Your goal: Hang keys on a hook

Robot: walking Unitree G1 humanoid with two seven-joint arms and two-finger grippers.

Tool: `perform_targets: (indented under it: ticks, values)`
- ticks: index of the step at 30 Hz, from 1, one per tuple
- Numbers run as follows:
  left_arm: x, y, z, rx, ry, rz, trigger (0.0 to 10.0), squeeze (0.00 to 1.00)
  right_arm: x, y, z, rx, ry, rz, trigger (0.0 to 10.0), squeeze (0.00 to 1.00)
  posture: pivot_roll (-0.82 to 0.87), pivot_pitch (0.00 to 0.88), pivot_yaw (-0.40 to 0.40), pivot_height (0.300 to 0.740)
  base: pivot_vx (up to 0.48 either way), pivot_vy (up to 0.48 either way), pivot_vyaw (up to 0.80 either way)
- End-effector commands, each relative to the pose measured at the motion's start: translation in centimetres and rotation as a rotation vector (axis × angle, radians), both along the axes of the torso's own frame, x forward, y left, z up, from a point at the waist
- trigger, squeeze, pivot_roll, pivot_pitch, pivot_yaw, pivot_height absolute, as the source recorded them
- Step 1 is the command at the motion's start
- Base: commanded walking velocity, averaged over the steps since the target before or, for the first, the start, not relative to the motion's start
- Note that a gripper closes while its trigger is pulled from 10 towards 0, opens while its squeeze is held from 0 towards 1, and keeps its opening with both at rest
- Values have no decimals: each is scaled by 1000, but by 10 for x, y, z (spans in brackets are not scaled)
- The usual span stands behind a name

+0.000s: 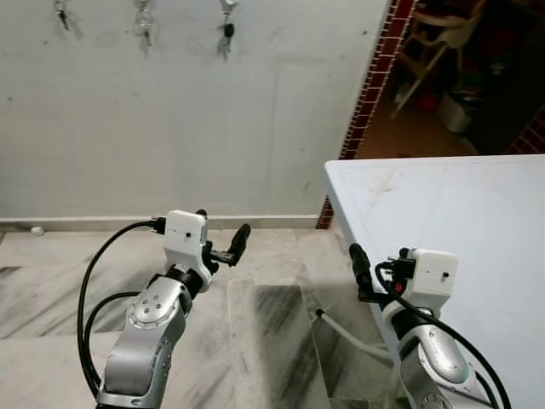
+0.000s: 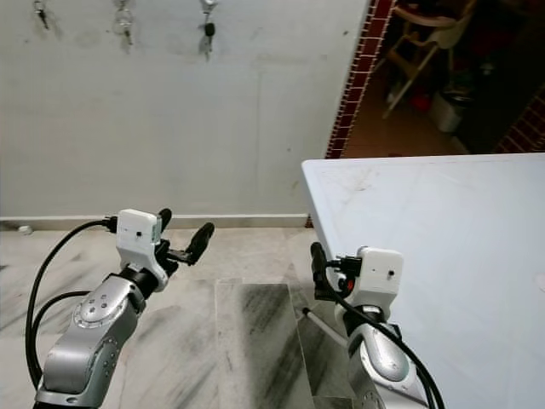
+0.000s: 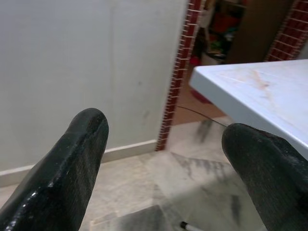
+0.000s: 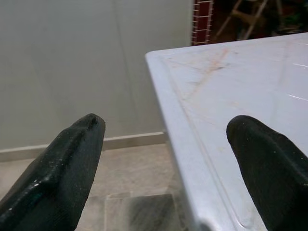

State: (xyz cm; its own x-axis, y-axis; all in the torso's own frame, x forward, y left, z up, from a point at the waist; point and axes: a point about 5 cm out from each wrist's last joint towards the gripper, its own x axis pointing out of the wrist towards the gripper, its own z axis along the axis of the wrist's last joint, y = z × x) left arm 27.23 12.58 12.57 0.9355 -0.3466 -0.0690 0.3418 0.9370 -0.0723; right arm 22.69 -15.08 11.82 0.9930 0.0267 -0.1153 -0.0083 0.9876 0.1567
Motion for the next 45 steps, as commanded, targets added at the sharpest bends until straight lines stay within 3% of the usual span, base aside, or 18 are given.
perform_targets:
  ticks: [1, 27, 45]
  values:
    - [-1, -1, 4, -4, -9, -8, 10000, 0, 1, 1, 5, 0, -17, -4, 10000, 0, 63, 0, -90, 740, 0, 319, -800]
    - [4, -5, 8, -11, 7, -34, 10000, 0, 6, 4, 6, -3, -26, 0, 10000, 0, 73, 0, -78, 740, 0, 450, 0]
    - [16, -13, 16, -22, -33, -53, 10000, 0, 15, 4, 9, -9, -34, -16, 10000, 0, 61, 0, -66, 740, 0, 0, -144]
